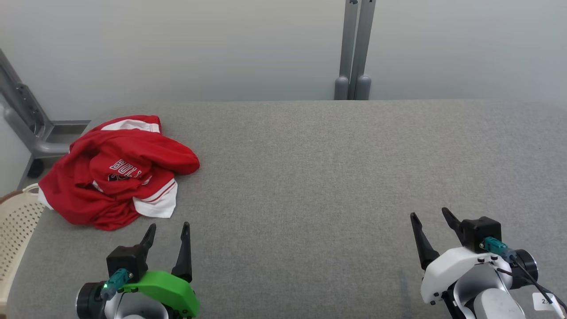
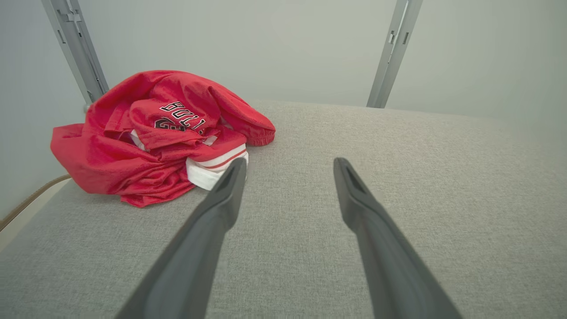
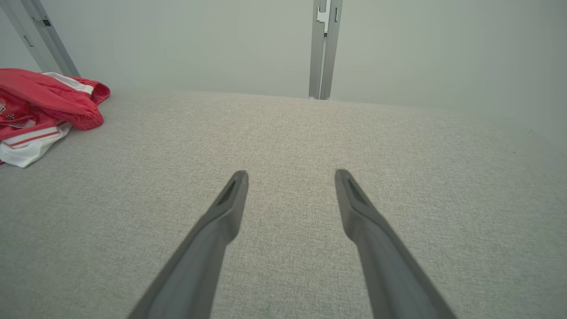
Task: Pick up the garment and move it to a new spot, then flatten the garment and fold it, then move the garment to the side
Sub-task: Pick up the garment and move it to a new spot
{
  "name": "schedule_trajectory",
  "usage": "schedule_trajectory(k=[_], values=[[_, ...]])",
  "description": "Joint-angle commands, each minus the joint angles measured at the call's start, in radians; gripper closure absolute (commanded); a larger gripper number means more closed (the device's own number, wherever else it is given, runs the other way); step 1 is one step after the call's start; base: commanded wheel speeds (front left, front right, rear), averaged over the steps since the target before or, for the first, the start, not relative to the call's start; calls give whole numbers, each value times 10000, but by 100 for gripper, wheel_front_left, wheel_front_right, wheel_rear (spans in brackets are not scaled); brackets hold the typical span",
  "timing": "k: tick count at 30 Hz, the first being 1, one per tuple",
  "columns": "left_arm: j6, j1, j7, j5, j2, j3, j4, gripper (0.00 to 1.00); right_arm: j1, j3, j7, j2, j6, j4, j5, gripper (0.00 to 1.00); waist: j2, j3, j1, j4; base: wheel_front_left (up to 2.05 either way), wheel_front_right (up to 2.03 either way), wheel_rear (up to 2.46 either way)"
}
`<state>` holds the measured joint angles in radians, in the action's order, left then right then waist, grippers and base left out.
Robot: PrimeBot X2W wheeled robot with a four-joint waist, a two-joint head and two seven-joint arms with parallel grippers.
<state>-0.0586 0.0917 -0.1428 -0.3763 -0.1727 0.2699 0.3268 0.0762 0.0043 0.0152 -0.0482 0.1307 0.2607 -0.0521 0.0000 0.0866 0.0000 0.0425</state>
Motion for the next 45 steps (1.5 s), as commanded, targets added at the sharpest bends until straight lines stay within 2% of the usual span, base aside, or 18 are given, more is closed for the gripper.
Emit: schedule_trajectory(k=[1, 30, 37, 45], values=[[-50, 69, -11, -21, -76, 3, -4, 0, -8, -20, 52, -39, 1, -16, -23, 0, 0, 1, 0, 193, 0, 0, 0], [-164, -133, 343, -109, -429, 262, -375, 0, -83, 338, 342, -39, 1, 279, -460, 0, 0, -83, 0, 3051, 0, 0, 0], [-232, -169, 396, -181, -468, 297, -439, 0, -29, 418, 404, -39, 1, 375, -510, 0, 0, -102, 0, 3372, 0, 0, 0], [-184, 74, 645, -269, -547, 337, -380, 0, 31, 445, 410, -39, 1, 378, -474, 0, 0, -171, 0, 3426, 0, 0, 0]])
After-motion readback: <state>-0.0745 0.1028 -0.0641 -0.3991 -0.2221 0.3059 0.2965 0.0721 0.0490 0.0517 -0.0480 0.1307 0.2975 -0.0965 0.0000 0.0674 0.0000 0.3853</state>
